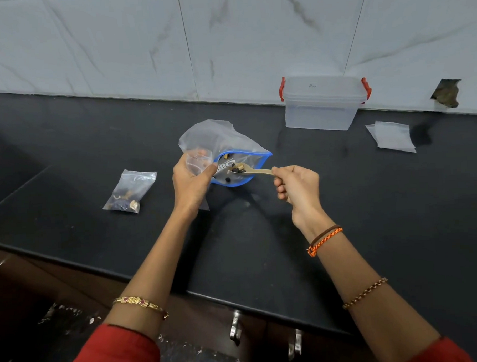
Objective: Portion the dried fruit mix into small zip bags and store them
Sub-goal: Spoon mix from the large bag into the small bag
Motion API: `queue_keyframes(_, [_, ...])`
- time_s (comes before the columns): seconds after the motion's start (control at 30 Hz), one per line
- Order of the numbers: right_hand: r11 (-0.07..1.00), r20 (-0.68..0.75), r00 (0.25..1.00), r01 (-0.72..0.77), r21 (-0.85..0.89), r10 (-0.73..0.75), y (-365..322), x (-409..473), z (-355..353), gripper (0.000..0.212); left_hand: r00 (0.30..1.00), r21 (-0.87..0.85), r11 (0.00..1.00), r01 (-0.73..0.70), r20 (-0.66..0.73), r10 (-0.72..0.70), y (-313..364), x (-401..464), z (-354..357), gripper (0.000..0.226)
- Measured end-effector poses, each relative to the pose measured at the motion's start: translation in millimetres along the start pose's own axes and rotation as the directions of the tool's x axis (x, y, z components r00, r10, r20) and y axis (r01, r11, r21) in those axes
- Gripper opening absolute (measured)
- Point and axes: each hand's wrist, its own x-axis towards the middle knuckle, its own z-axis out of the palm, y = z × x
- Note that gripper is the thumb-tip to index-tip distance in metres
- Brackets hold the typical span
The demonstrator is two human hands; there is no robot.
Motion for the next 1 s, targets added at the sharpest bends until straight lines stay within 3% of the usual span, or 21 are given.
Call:
queue_keyframes(0.43, [0.998,0.055,0.998,0.014,0.058,-0.017,3.9,-8.2,-31.9,0.022,0.999,0.205,0.979,0.008,-0.051,0.002,0.2,-23.9,1.6,0.021])
queue_keyframes(0.73, [0.975,0.185,0.98,0.031,0.222,-0.074,-27.8,-14.2,-59.1,0.021,0.98,0.369,0.91,-0.187,0.137,0.145,13.8,-46.1,8.0,0.036])
queue_keyframes(1.0, [0.995,0.292,0.952,0.086,0.039,-0.094,-43.6,-15.5,-50.8,0.023,0.956,0.399,0.876,-0.27,0.22,0.195,23.8,-53.7,16.9,0.033])
